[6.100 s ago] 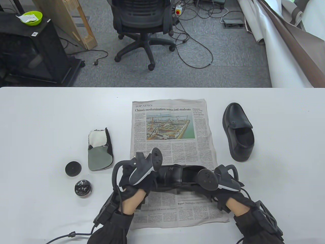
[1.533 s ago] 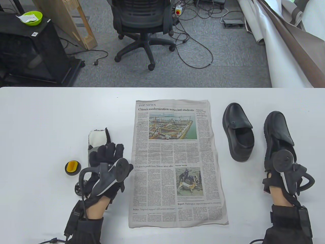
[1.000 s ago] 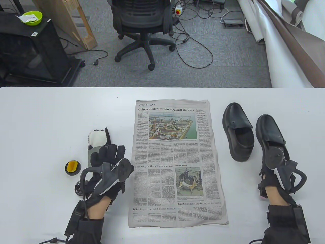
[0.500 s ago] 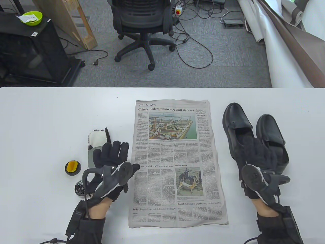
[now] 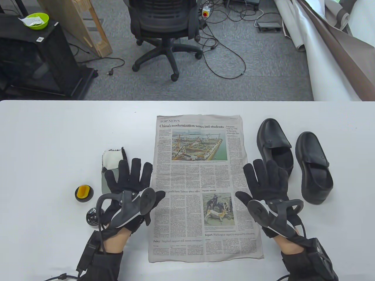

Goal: Dip and apply built-in sponge shoe polish on shoes

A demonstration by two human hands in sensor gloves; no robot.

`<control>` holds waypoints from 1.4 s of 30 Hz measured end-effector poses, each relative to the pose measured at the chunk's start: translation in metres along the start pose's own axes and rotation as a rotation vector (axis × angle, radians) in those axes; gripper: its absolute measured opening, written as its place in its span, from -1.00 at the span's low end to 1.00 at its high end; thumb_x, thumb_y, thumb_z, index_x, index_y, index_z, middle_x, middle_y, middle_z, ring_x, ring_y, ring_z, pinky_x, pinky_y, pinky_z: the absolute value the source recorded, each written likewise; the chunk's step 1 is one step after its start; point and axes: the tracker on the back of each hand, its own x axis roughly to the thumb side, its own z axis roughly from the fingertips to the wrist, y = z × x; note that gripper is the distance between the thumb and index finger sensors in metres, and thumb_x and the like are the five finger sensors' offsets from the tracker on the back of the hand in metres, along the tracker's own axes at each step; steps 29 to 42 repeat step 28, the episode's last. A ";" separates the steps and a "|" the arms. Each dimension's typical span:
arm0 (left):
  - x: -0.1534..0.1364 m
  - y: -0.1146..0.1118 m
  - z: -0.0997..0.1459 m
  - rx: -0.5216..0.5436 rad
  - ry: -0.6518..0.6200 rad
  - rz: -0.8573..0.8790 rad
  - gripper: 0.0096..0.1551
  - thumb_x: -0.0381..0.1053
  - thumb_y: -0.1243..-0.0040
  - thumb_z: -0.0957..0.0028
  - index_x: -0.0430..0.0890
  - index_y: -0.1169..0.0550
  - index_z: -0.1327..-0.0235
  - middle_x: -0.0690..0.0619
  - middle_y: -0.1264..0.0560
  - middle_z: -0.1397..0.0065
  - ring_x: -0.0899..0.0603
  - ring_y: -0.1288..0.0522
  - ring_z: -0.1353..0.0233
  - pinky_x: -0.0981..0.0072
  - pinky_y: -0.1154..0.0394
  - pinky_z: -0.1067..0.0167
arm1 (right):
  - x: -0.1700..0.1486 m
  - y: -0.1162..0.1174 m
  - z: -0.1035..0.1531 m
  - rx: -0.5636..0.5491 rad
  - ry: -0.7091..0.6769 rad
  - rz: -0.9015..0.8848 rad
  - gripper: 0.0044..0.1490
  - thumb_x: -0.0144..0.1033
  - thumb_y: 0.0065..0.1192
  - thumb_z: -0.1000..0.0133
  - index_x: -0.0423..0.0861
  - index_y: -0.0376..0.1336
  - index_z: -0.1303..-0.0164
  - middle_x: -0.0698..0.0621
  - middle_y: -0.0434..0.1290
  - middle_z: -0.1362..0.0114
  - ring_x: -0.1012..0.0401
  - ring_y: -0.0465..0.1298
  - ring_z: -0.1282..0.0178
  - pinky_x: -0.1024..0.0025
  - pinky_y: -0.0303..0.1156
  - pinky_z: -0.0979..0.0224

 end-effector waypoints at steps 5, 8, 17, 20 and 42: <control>0.000 0.000 0.000 0.008 0.002 -0.016 0.09 0.62 0.44 0.13 0.14 0.24 -0.60 -0.06 0.30 -0.79 -0.46 0.26 -0.73 -0.67 0.25 -0.44 | 0.000 0.012 0.001 0.028 -0.026 0.031 0.12 0.40 -0.18 0.12 0.14 -0.16 -0.68 0.01 -0.15 -0.75 -0.26 -0.07 -0.73 -0.39 -0.04 -0.60; 0.001 0.000 -0.002 0.006 0.002 -0.033 0.08 0.62 0.43 0.13 0.14 0.22 -0.60 -0.06 0.29 -0.79 -0.46 0.26 -0.73 -0.66 0.27 -0.44 | 0.000 0.015 0.001 0.034 -0.034 0.044 0.12 0.40 -0.17 0.11 0.14 -0.16 -0.67 0.01 -0.14 -0.75 -0.26 -0.07 -0.73 -0.40 -0.04 -0.60; 0.001 -0.004 -0.005 -0.013 0.004 -0.041 0.10 0.62 0.42 0.13 0.13 0.23 -0.60 -0.06 0.28 -0.79 -0.47 0.25 -0.73 -0.67 0.26 -0.43 | 0.002 0.019 0.000 0.067 -0.045 0.057 0.12 0.38 -0.13 0.10 0.13 -0.17 -0.67 -0.01 -0.13 -0.74 -0.26 -0.03 -0.72 -0.39 -0.01 -0.60; 0.001 -0.007 -0.007 -0.022 0.009 -0.080 0.09 0.62 0.41 0.12 0.13 0.22 -0.61 -0.06 0.28 -0.79 -0.46 0.25 -0.73 -0.67 0.27 -0.43 | 0.004 0.021 0.001 0.083 -0.056 0.064 0.12 0.38 -0.13 0.11 0.13 -0.16 -0.67 -0.01 -0.13 -0.74 -0.27 -0.02 -0.72 -0.39 -0.01 -0.60; -0.002 -0.009 -0.009 -0.030 0.032 -0.117 0.09 0.62 0.42 0.12 0.12 0.22 -0.61 -0.06 0.27 -0.80 -0.47 0.25 -0.73 -0.67 0.27 -0.43 | 0.007 0.021 0.003 0.074 -0.052 0.069 0.12 0.37 -0.12 0.10 0.11 -0.15 -0.67 -0.01 -0.11 -0.73 -0.28 -0.02 -0.71 -0.39 0.00 -0.59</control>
